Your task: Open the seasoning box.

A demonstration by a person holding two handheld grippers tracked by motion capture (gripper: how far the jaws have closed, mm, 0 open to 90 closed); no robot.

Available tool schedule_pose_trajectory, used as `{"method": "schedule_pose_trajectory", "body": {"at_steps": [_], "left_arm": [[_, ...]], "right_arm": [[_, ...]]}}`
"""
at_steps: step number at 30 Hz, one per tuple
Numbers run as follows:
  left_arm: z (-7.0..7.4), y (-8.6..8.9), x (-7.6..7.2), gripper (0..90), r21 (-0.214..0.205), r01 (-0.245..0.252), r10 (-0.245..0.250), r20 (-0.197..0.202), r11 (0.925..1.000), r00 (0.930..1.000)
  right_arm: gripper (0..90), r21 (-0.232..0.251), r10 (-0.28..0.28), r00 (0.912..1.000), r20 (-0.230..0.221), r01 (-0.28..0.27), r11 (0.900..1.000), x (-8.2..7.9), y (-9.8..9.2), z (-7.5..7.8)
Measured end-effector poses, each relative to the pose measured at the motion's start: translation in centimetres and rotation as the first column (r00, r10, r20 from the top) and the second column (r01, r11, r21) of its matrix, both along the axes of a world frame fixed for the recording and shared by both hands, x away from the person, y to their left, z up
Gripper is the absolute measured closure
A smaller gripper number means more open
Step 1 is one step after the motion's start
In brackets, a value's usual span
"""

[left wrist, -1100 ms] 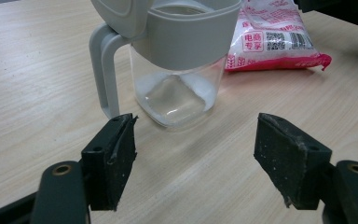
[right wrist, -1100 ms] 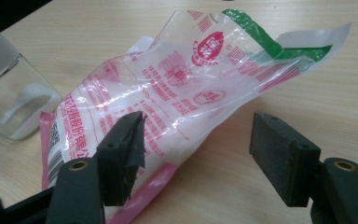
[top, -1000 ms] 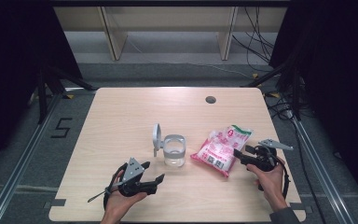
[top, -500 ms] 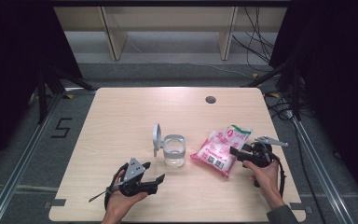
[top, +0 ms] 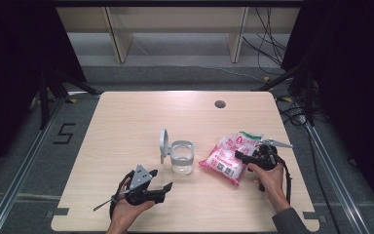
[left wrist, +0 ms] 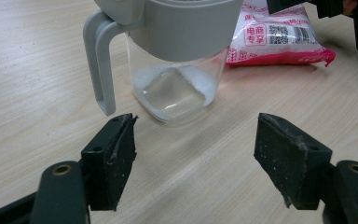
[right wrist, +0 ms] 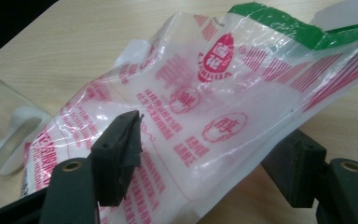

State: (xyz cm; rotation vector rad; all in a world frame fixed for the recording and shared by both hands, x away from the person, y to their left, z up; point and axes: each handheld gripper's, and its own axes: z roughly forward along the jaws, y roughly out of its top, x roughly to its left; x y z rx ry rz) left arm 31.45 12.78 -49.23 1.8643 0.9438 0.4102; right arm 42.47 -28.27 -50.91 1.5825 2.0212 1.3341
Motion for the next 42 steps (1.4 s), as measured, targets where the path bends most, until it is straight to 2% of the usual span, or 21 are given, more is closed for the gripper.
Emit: {"method": "schedule_pose_trajectory", "body": {"at_steps": [4,5,6,9,12,13,14,15,16,17,18,19,21,22,24,29,32,34,37,38,42], "left_arm": [[0.0,0.1,0.0,28.6,0.012,0.003,-0.003,0.001,0.9999,1.0000],[0.0,0.1,0.0,28.6,0.010,0.001,-0.001,0.000,0.9999,1.0000],[0.0,0.1,0.0,28.6,0.010,0.000,0.000,0.000,1.0000,1.0000],[-0.1,0.0,0.0,28.6,0.010,0.005,-0.005,-0.003,0.9999,1.0000],[-0.1,0.0,0.1,28.6,0.008,0.007,-0.007,-0.006,0.9999,1.0000],[-0.1,0.0,0.0,28.5,0.011,0.006,-0.006,-0.007,0.9999,1.0000],[-0.2,-0.1,0.0,28.5,-0.001,-0.001,0.001,-0.008,1.0000,1.0000],[-0.1,0.1,0.1,28.6,0.029,0.004,-0.004,-0.005,0.9996,1.0000],[-0.1,0.0,0.0,28.6,0.001,-0.002,0.002,-0.007,1.0000,1.0000],[-0.1,0.0,0.0,28.5,0.004,-0.006,0.006,-0.006,1.0000,1.0000],[-0.1,0.0,0.0,28.5,0.007,0.000,0.000,-0.004,1.0000,1.0000],[-0.1,0.0,0.0,28.5,0.008,0.001,-0.001,-0.004,1.0000,1.0000],[-0.1,-0.1,0.0,28.5,-0.006,0.001,-0.001,-0.011,1.0000,0.9999],[-0.1,-0.1,0.0,28.5,-0.006,0.001,-0.001,-0.011,1.0000,0.9999],[-0.2,-0.2,0.0,28.5,0.014,0.018,-0.018,-0.011,0.9997,0.9998],[-0.3,-0.3,0.0,28.5,0.011,0.014,-0.014,-0.013,0.9998,0.9998],[-0.2,-0.3,-0.1,28.5,-0.003,0.003,-0.003,-0.014,1.0000,0.9999],[-0.2,-0.2,-0.1,28.5,0.018,0.024,-0.024,-0.003,0.9996,0.9997],[-0.2,-0.3,-0.1,28.5,0.003,0.018,-0.018,-0.011,0.9998,0.9998],[-0.2,-0.2,-0.1,28.6,0.004,0.019,-0.019,-0.009,0.9998,0.9998],[-0.2,-0.3,-0.1,28.5,0.024,0.018,-0.018,-0.009,0.9995,0.9998]], "right_arm": [[37.5,-0.018,0.002,1.0000,-0.009,-0.002,0.9998,0.3,0.0,0.0],[38.4,0.014,-0.025,0.9991,-0.036,0.025,0.9996,0.2,0.4,0.1],[39.0,-0.017,0.003,1.0000,0.001,-0.003,0.9998,0.5,0.1,-0.1],[41.9,0.009,-0.006,1.0000,0.000,0.006,0.9999,0.9,0.1,-0.4],[44.0,0.041,-0.026,0.9988,-0.042,0.028,0.9988,0.8,0.2,-0.4],[44.9,0.017,-0.008,0.9999,-0.007,0.008,0.9998,1.1,-0.1,-0.5],[45.9,0.011,-0.005,0.9999,-0.016,0.006,0.9999,1.1,-0.2,-0.5],[47.0,0.021,-0.014,0.9999,-0.008,0.015,0.9997,1.1,-0.1,-0.6],[49.0,0.025,-0.014,0.9999,-0.004,0.014,0.9996,1.2,-0.2,-0.7],[50.7,0.024,-0.016,0.9999,0.000,0.016,0.9996,1.2,-0.2,-0.7],[52.4,0.053,-0.039,0.9986,-0.035,0.040,0.9978,1.0,0.1,-0.6],[55.3,0.023,-0.024,0.9997,0.008,0.024,0.9994,1.3,-0.2,-0.8],[61.2,0.021,-0.025,0.9997,0.006,0.025,0.9995,1.4,-0.2,-0.9],[64.6,0.047,-0.045,0.9985,-0.032,0.046,0.9978,1.1,0.0,-0.6],[71.6,0.036,-0.054,0.9979,-0.035,0.055,0.9978,1.2,0.1,-0.6],[89.1,0.085,-0.012,0.9999,0.011,0.011,0.9963,1.3,0.0,-0.6],[90.0,0.013,0.014,0.9988,0.047,-0.015,0.9998,1.4,-0.2,-0.6],[90.0,0.058,0.006,0.9993,0.036,-0.008,0.9983,1.2,0.1,-0.4],[90.0,0.037,0.026,0.9977,0.063,-0.028,0.9989,1.1,-0.1,-0.1],[90.0,0.067,0.019,0.9987,0.046,-0.022,0.9975,0.8,0.2,0.1],[90.0,0.052,0.049,0.9914,0.121,-0.055,0.9971,0.5,0.2,0.7]]}}
